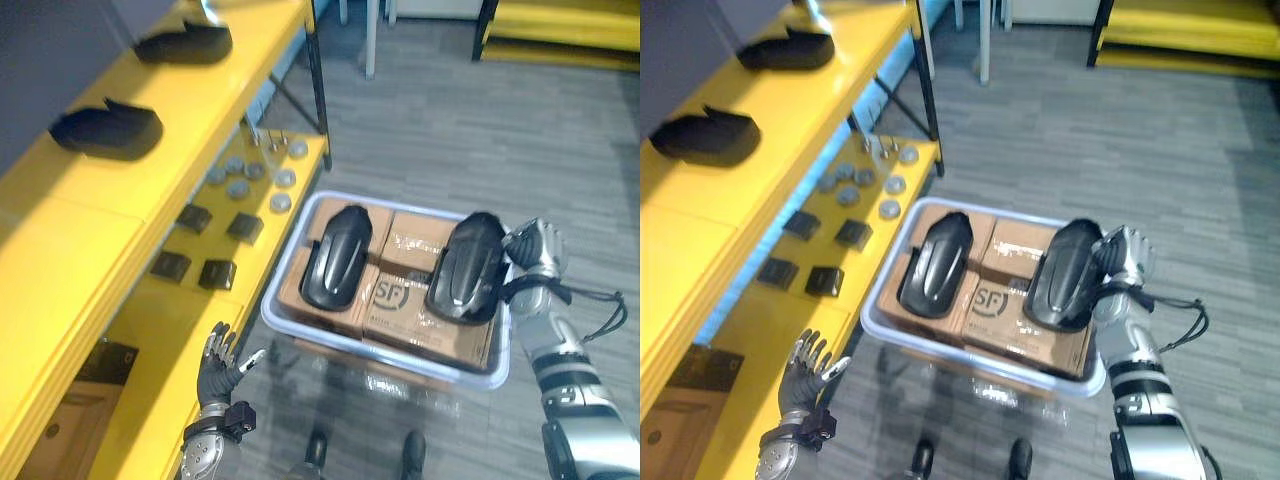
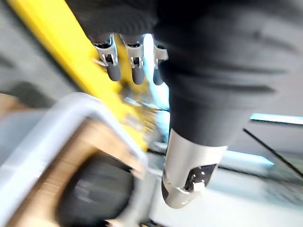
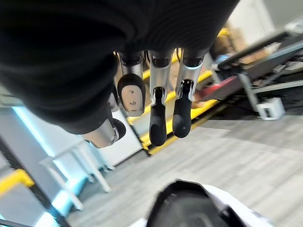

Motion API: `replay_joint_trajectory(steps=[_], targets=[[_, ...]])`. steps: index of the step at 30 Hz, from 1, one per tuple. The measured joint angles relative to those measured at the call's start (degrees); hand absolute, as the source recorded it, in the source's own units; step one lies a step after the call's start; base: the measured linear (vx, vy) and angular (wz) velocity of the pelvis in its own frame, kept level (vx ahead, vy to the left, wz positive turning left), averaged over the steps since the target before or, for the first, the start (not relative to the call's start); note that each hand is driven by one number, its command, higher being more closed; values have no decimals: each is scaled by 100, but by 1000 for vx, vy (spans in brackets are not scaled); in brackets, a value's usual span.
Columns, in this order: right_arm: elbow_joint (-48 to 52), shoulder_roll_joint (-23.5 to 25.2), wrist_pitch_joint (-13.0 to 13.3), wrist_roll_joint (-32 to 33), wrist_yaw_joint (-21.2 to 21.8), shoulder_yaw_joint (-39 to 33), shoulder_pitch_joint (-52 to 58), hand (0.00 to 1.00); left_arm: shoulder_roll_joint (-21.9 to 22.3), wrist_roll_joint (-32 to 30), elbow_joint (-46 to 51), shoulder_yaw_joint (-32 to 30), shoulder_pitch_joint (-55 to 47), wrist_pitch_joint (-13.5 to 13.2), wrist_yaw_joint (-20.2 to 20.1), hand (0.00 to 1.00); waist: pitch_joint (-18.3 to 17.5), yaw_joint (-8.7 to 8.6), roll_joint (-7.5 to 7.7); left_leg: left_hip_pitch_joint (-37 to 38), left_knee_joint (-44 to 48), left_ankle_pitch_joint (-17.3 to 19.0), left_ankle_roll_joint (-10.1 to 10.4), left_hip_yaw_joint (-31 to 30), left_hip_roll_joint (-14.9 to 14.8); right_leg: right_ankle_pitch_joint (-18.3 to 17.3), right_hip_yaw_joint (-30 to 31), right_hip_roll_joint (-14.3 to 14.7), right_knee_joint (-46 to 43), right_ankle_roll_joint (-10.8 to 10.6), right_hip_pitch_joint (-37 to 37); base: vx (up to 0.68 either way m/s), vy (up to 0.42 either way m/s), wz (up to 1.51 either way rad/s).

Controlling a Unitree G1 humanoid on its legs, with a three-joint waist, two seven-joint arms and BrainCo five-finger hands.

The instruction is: Walk over and take plastic housings, then place them on the shelf

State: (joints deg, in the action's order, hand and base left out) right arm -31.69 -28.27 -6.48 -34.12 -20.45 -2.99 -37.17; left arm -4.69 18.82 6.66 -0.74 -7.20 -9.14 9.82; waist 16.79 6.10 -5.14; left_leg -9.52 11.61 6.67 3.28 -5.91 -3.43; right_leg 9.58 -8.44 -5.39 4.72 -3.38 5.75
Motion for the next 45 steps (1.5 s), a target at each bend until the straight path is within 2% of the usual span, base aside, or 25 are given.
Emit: replay_joint_trajectory(steps=[3, 4, 7, 10, 11, 13, 14, 15, 17, 18, 19, 21, 24, 27, 31, 42, 43, 45], targets=[[372, 146, 66, -132, 92, 149, 198, 100, -52, -214, 360, 129, 187, 38, -10, 0, -285, -111, 118, 213, -231, -90, 9, 13, -18, -7, 3, 5, 0, 7, -99, 13, -6, -1], [396, 150, 80, -163, 96, 151, 208, 0, -88, -192, 348, 223, 258, 41, -14, 0, -331, -111, 142, 241, -264, -102, 7, 19, -20, -8, 6, 5, 0, 9, -113, 0, 0, 0], [401, 251, 99, -222, 146, 157, 258, 0, -182, 2, 339, 763, 546, 104, -76, 0, -580, -110, 295, 329, -418, -186, 19, 4, -29, -14, -3, 5, 1, 17, -162, -44, -18, 3], [361, 436, 100, -180, 142, 132, 268, 0, -181, 1, 317, 1040, 680, 109, -47, 0, -677, -122, 373, 388, -600, -287, -1, -12, -28, -17, -21, -6, 1, 22, -163, -73, -26, 6], [231, 446, 108, -135, 128, 114, 240, 0, -181, 1, 285, 1124, 720, 109, -26, 0, -677, -112, 374, 384, -641, -325, -5, -38, -22, -17, -46, -14, 1, 22, -159, -104, -26, 16], [-712, 447, 91, 303, 65, -100, -197, 0, -183, -2, 212, 1233, 751, 108, 25, 0, -668, -93, 376, 185, -754, -470, -12, -99, -4, -10, -166, -40, -4, 22, 46, -138, -34, 23], [-944, 445, 82, 393, 39, -219, -356, 0, -189, -5, 214, 1256, 751, 105, 55, 0, -637, -88, 371, 77, -755, -519, 13, -134, 2, -6, -182, -44, -5, 23, 136, -178, -53, 26], [-1497, 440, 46, 735, -41, -542, -825, 0, -202, -12, 199, 1316, 753, 103, 135, 0, -427, -85, 362, -106, -748, -614, 27, -204, 7, 62, -248, -49, -17, 41, 315, -154, -49, 22], [-1902, 431, 26, 1094, -140, -847, -1211, 0, -213, -34, 94, 1378, 743, 108, 168, 0, -202, -79, 348, -272, -732, -687, 97, -284, 4, 121, -328, -48, -23, 43, 447, -147, -49, 23], [-2190, 354, 22, 1493, -271, -999, -1540, 0, -214, -90, 20, 1417, 729, 127, 232, 0, 64, -79, 328, -404, -689, -744, 70, -345, 5, 175, -377, -50, -27, 56, 532, -111, -34, 22], [-2315, 288, 24, 1660, -331, -1022, -1683, 0, -213, -108, -21, 1425, 716, 138, 249, 0, 165, -76, 304, -496, -650, -751, 80, -382, 9, 184, -417, -55, -38, 56, 590, -104, -21, 29], [-2784, -171, 22, 2087, -453, -1042, -2214, 0, -213, -148, -150, 1538, 650, 198, 344, 0, 508, -78, 105, -829, -523, -823, 102, -562, 59, 186, -614, -84, -164, 55, 826, -102, -5, 36], [-3224, -641, 26, 2332, -554, -1038, -2665, 0, -206, -228, -235, 1579, 424, 214, 377, 0, 804, -63, -42, -1020, -482, -862, 107, -690, 97, 210, -684, -119, -241, 86, 970, -11, 33, 23], [-3448, -914, 30, 2475, -590, -1032, -2782, 0, -170, -230, -551, 1584, 349, 220, 381, 0, 818, -40, -61, -1294, -306, -851, 128, -703, 144, 210, -713, -154, -253, 85, 1144, 52, 40, 8], [-3838, -1287, 34, 2472, -771, -963, -2886, 0, -61, -450, -856, 1630, 324, 234, 430, 0, 900, -27, -166, -1641, -68, -836, 142, -700, 218, 181, -771, -241, -356, 46, 1390, 55, 50, 9], [-4601, -1682, -6, 2453, -796, -468, -3082, 0, 82, -429, -1488, 1871, 432, 229, 499, 0, 1034, 136, -334, -2509, 287, -702, 131, -704, 234, 209, -767, -232, -430, 18, 2132, -1, 0, -1], [-4600, -1772, -8, 2452, -791, -460, -3132, 100, 89, -424, -1551, 1915, 495, 229, 506, 0, 1038, 169, -340, -2602, 286, -707, 126, -699, 234, 230, -764, -232, -428, 18, 2233, 0, 0, 0], [-4592, -1898, -2, 2459, -784, -329, -3185, 100, 128, -415, -1589, 1937, 579, 225, 545, 0, 1041, 193, -345, -2748, 271, -722, 108, -696, 235, 263, -764, -233, -419, 37, 2383, 9, -12, -2]])
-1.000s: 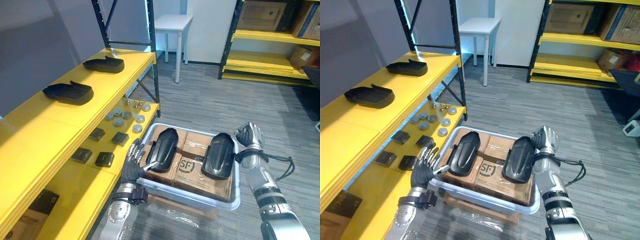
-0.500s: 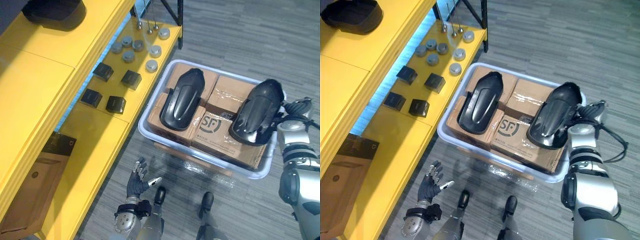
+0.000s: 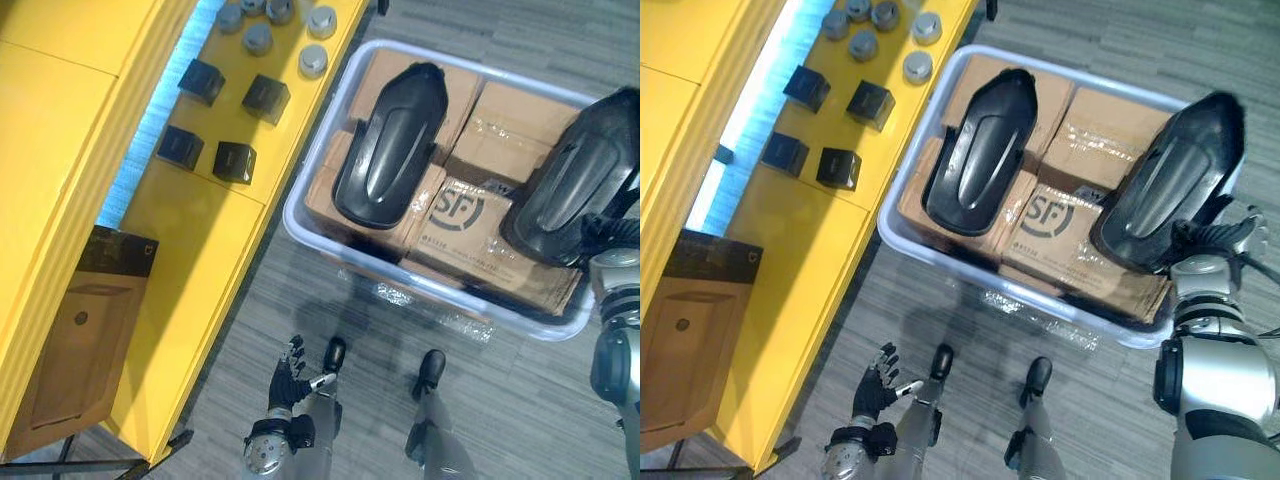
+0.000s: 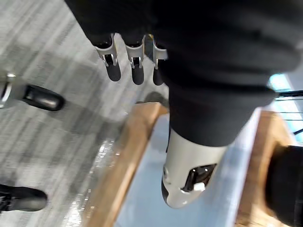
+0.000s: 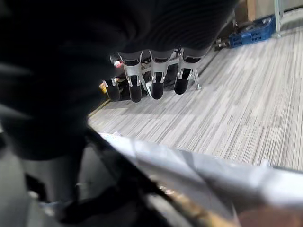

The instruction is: Walk over and take plastic housings, then place them on the shelf

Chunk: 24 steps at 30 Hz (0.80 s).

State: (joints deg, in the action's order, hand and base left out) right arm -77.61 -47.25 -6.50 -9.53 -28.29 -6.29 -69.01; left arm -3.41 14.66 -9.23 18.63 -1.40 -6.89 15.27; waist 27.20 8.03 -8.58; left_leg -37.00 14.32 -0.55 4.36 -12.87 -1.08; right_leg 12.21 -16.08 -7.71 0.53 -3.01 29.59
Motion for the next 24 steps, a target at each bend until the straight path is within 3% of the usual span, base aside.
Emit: replay_joint_trajectory(steps=[10, 19, 24], targets=[[700, -399, -16, 27, 35, 752, 297, 100, 296, 120, 127, -87, 208, -13, 39, 0, 1, 44, -3, -93, -317, -183, 47, 58, -14, -67, 0, -58, -167, 25, 319, 54, -21, 0], [1712, 266, 81, -72, 122, 744, 836, 100, 311, 166, 183, -174, 208, -38, 38, 0, 1, -44, 4, 645, -518, -243, 55, 2, -93, -171, -92, -5, -212, 99, -352, 51, -34, 4], [2682, 548, 107, -564, 74, 681, 1292, 100, 86, 154, 207, -546, 76, -39, 35, 0, 19, -224, 159, 1186, -674, -256, 31, 6, -93, -173, -96, 8, -134, 96, -849, 10, -39, 2]])
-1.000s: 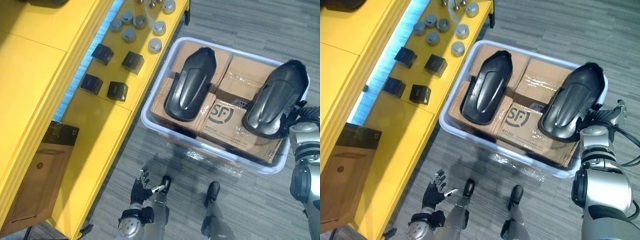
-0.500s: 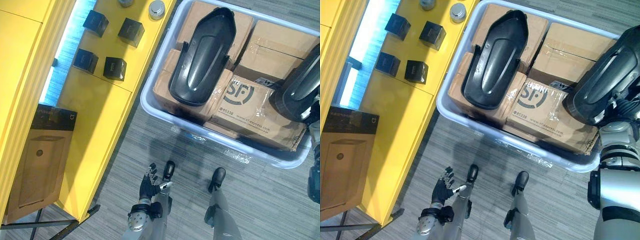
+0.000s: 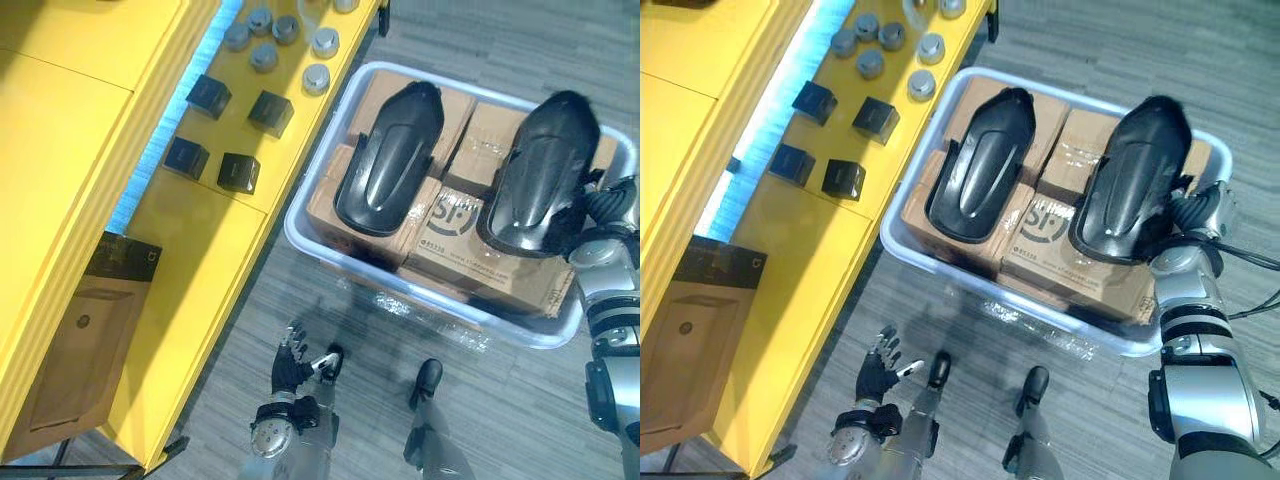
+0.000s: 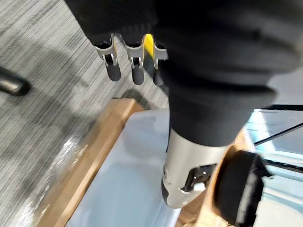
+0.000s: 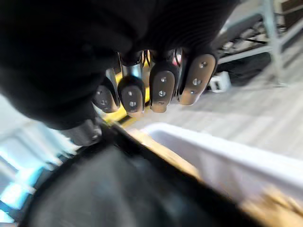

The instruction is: Walk over and take plastic housings, then place them on the shelf

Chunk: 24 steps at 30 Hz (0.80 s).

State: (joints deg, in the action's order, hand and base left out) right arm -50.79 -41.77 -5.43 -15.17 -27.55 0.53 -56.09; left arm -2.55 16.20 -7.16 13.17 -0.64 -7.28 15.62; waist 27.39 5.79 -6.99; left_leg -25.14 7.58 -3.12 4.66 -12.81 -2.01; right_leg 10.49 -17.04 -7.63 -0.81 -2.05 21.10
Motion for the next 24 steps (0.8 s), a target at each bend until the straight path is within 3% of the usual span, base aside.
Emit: replay_joint_trajectory(steps=[4, 6, 9, 10, 16, 18, 21, 24], targets=[[1027, 297, 6, -696, -15, -14, 923, 100, -307, -19, 259, -161, -331, -5, -49, 0, -181, -116, 351, 555, -405, -47, -69, 145, -59, -35, 84, 54, 217, -55, -390, 22, -61, -14], [1231, 443, 9, -1016, -9, -41, 1199, 100, -389, -65, 407, -164, -460, -8, -113, 0, -293, -215, 469, 742, -582, -79, -107, 165, -80, -35, 90, 66, 284, -56, -522, 53, -64, -7], [1402, 554, 11, -1270, 69, -32, 1577, 100, -415, -67, 584, -140, -484, -8, -234, 0, -546, -217, 596, 1018, -777, -95, -113, 281, -116, -5, 211, 104, 420, -63, -706, 59, -31, -17], [1441, 659, 36, -1400, 141, -25, 1594, 0, -447, -65, 662, -134, -472, -12, -253, 0, -667, -221, 619, 1085, -816, -98, -106, 349, -131, 46, 241, 112, 439, -32, -733, 81, -26, -24], [1338, 899, 136, -1468, 239, 30, 1420, 0, -523, -63, 877, 123, -155, -61, -353, 0, -912, -223, 626, 1247, -834, -141, -42, 385, -132, 59, 292, 115, 539, -43, -908, 39, -12, -7], [623, 1066, 164, -1340, 253, -5, 735, 0, -515, -60, 875, 248, -37, -108, -343, 0, -911, -209, 626, 1149, -829, -142, -42, 429, -135, 104, 363, 113, 539, -47, -792, -45, -1, -11], [-502, 1074, 168, -490, 237, -318, -251, 0, -491, -58, 715, 525, 5, -120, -317, 0, -859, -136, 611, 920, -788, -166, -37, 418, -112, 174, 352, 104, 539, -32, -590, -64, 0, 6], [-1355, 851, 174, 390, 177, -495, -1027, 0, -435, -65, 17, 672, -34, -110, -297, 0, -596, -133, 479, 728, -568, -160, -28, 228, -80, 175, 181, 72, 502, -30, -587, -58, 4, 28]])
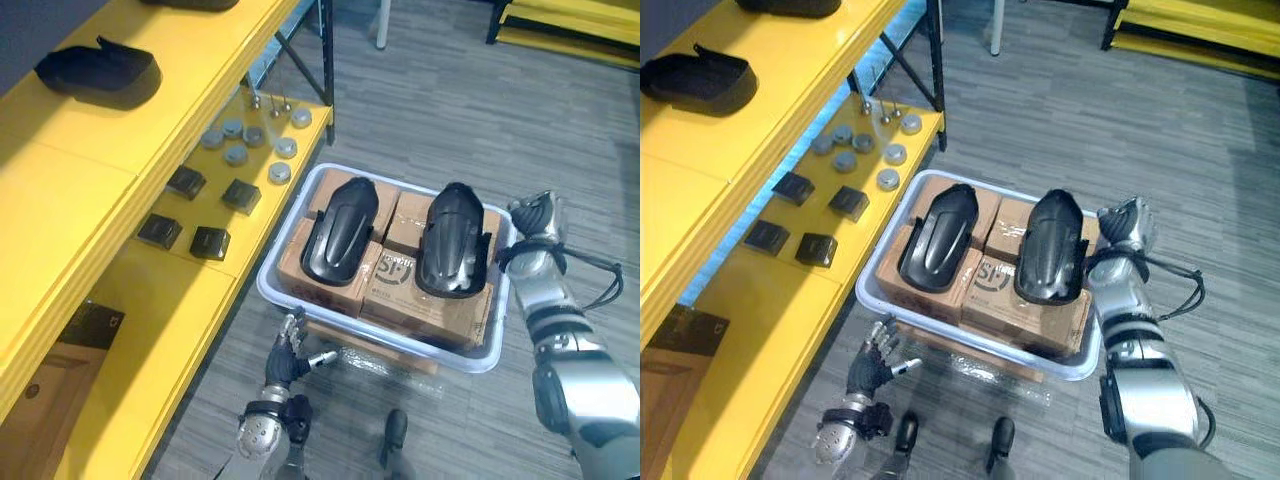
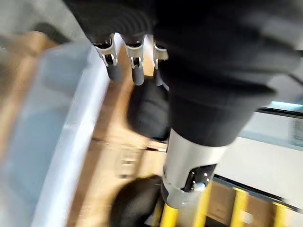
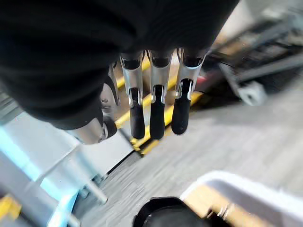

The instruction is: Walk over and take plastic housings, then place them on the shelf

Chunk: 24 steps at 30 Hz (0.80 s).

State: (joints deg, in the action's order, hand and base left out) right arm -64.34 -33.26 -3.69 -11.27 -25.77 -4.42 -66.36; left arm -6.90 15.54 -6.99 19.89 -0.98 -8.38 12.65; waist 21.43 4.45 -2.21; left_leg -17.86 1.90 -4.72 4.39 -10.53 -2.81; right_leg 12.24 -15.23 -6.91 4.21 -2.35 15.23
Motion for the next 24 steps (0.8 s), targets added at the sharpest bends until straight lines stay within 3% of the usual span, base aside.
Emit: replay_joint_trajectory(steps=[2, 4, 9, 16, 22, 23, 24], targets=[[-227, -319, 0, 214, -10, 1, -353, 0, 67, 0, -366, -34, -26, 29, -4, 0, 180, 23, -171, -196, 90, 6, 5, -151, 31, -10, -151, -31, -99, -9, 120, -80, 24, 39], [-486, -815, 2, 426, -21, 8, -693, 0, 85, -30, -776, -43, -137, 72, -7, 0, 327, 154, -338, -548, 164, -10, -14, -293, 77, -60, -279, -61, -226, -68, 433, -63, 27, 29], [-698, -1344, 2, 483, -68, 119, -865, 0, 135, -131, -1610, -54, -255, 221, -8, 0, 464, 318, -520, -1100, 256, -88, -38, -519, 128, -117, -454, -144, -508, -38, 950, 9, 21, 21], [-656, -1471, -11, 599, -364, 291, -1004, 0, 352, -116, -1811, -284, -165, 193, 127, 0, 511, 451, -536, -1761, 268, -208, -17, -511, 210, -145, -451, -281, -779, -34, 1711, 38, 22, 3], [-232, -1687, -14, 638, -380, 1407, -1000, 0, 653, -104, -1866, -492, 53, 118, 177, 0, 524, 515, -524, -2236, 307, -242, 26, -501, 194, -316, -457, -355, -1176, 27, 2338, 64, 0, 0], [-106, -1709, -17, 637, -430, 1610, -1017, 100, 717, -100, -1857, -502, 103, 105, 187, 0, 525, 501, -524, -2307, 324, -246, 33, -499, 184, -328, -458, -354, -1206, 38, 2408, 73, -16, -1], [-8, -1755, -21, 635, -432, 1761, -1033, 100, 747, -96, -1831, -507, 145, 92, 201, 0, 526, 504, -522, -2349, 339, -245, 37, -491, 178, -343, -457, -355, -1252, 45, 2466, 85, -24, 0]])
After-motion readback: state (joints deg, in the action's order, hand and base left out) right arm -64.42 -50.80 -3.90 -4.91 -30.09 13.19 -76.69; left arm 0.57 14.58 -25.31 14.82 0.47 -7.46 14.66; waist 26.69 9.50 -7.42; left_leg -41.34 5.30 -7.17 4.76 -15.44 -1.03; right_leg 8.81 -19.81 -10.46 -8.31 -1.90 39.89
